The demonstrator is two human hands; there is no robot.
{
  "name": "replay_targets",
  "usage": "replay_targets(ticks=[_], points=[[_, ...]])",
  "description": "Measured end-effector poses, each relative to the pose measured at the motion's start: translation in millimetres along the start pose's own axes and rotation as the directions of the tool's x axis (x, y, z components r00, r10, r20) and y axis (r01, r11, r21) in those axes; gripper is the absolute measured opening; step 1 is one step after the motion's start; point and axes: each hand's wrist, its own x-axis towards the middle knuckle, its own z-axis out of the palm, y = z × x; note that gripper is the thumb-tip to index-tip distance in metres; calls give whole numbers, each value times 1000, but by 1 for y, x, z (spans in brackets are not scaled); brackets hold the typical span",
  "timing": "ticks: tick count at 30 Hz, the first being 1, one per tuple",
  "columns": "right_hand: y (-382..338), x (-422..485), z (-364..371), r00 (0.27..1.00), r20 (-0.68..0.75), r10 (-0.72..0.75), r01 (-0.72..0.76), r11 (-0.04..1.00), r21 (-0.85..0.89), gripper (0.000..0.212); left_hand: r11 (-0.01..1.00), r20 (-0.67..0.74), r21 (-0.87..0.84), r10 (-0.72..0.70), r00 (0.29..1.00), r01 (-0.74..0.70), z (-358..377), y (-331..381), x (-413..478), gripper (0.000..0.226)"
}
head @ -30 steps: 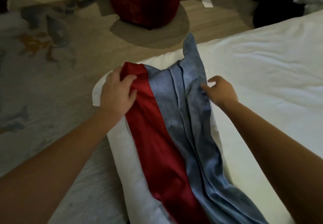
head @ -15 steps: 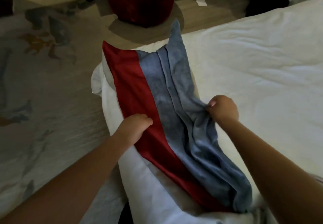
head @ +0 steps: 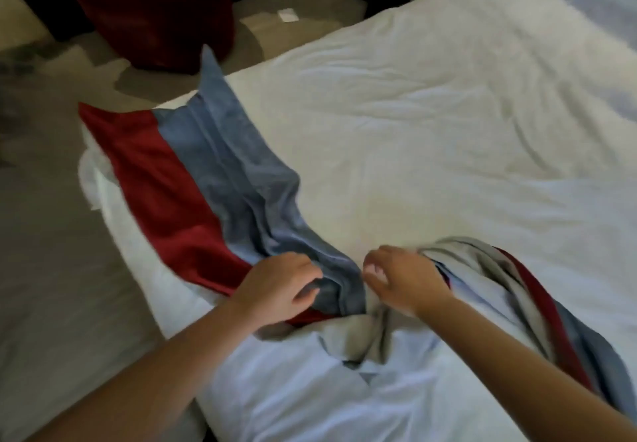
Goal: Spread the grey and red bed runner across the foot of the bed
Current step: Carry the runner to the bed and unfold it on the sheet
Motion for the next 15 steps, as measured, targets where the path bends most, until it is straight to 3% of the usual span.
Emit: replay_targets(ticks=[5,7,10,15], points=[[34,-74,28,979,204,-1,27,992,-122,54,1000,303,18,18,953,-25,48,59,27,50],[38,-90,43,978,201,45,-3,979,-204,51,997,401,55,20,916,-46,64,67,29,51],[32,-103,59,979,158,129,-87,964,-252,32,991,443,97,40,895,-93,79,72,28,37],[18,-124,63,948,49,315,-289,915,-283,29,982,377,73,133,917,-172,76,79,20,21]])
